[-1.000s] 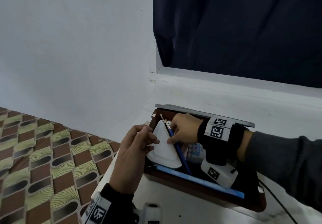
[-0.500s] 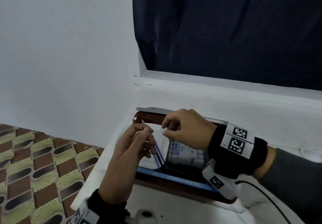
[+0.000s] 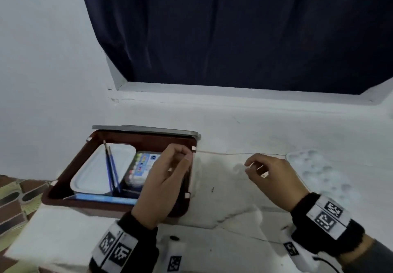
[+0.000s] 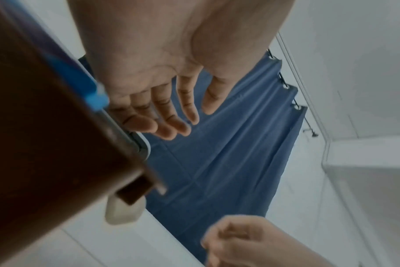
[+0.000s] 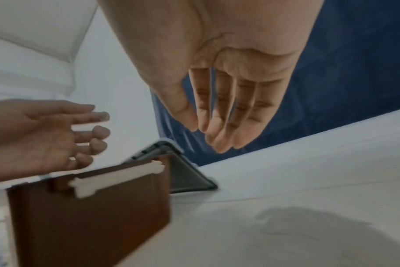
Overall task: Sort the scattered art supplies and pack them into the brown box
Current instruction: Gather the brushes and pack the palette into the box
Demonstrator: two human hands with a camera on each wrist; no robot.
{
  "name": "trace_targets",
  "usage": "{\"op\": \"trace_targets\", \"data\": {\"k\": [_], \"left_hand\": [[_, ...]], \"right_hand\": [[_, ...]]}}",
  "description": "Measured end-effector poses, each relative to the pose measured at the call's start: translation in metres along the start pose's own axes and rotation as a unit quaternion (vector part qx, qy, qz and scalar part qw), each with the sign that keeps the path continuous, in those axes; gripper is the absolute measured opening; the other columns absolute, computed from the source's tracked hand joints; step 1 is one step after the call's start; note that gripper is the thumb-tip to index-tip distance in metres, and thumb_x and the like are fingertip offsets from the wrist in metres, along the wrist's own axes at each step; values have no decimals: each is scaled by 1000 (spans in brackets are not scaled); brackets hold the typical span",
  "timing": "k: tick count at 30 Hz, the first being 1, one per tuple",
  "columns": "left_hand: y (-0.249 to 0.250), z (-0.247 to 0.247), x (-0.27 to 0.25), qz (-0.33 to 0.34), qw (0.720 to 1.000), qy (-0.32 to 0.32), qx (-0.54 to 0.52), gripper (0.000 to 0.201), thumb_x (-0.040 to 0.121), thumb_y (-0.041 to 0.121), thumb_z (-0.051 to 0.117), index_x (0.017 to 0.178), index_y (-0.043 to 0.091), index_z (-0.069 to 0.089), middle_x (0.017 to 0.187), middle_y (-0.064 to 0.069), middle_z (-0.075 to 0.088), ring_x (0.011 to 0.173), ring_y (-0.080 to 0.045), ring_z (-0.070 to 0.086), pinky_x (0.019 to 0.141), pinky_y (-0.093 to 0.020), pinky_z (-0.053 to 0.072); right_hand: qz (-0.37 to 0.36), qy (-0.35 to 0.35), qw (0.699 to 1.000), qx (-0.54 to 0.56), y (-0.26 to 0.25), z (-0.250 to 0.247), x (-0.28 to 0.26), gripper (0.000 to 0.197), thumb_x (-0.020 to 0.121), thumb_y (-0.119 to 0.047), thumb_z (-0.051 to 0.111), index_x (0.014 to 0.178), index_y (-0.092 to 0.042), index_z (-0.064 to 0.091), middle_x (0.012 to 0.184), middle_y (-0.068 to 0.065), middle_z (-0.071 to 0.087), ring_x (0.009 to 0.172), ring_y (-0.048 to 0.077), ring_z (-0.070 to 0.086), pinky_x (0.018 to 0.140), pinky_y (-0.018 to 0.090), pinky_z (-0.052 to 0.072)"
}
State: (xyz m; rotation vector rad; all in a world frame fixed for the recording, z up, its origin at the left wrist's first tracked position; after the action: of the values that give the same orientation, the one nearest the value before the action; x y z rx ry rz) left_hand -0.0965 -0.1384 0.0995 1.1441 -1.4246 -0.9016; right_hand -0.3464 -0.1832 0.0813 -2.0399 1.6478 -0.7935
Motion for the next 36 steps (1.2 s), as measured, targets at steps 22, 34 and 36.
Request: {"op": "trace_targets", "data": {"k": [22, 34, 36], "left_hand": [[-18, 38, -10, 84, 910, 69, 401, 17, 96, 36, 55, 106, 26, 63, 104, 14, 62, 101, -10, 59, 88, -23, 43], [-16, 38, -10, 91, 910, 91, 394, 12, 95, 36, 56, 100, 27, 63, 98, 15, 63, 93, -8, 59, 78, -15, 39], [-16, 37, -9, 92, 909, 85, 398, 12, 95, 34, 56, 99, 26, 64, 97, 15, 63, 92, -8, 59, 78, -12, 37]], "right_hand": [[-49, -224, 952, -204, 131, 2, 4, 46, 99, -59, 28, 127, -29, 49, 104, -6, 69, 97, 14, 63, 96, 31, 46], [-10, -179, 920, -350, 136, 5, -7, 105, 64, -98, 7, 139, -30, 34, 133, 5, 42, 114, 31, 48, 95, 43, 44], [6, -203, 903, -380, 131, 14, -3, 102, 65, -97, 18, 141, -30, 29, 139, 7, 38, 117, 34, 46, 97, 48, 41]]}}
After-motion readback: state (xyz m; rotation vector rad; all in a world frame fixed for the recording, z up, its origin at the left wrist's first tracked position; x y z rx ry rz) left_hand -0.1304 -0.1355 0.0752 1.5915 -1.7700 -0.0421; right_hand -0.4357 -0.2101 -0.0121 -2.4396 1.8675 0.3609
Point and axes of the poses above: each hand's wrist, its own x-axis towards the middle knuckle, its own z-axis out of the palm, y = z × x, the point moved 5 cm from there along x, towards the middle knuckle
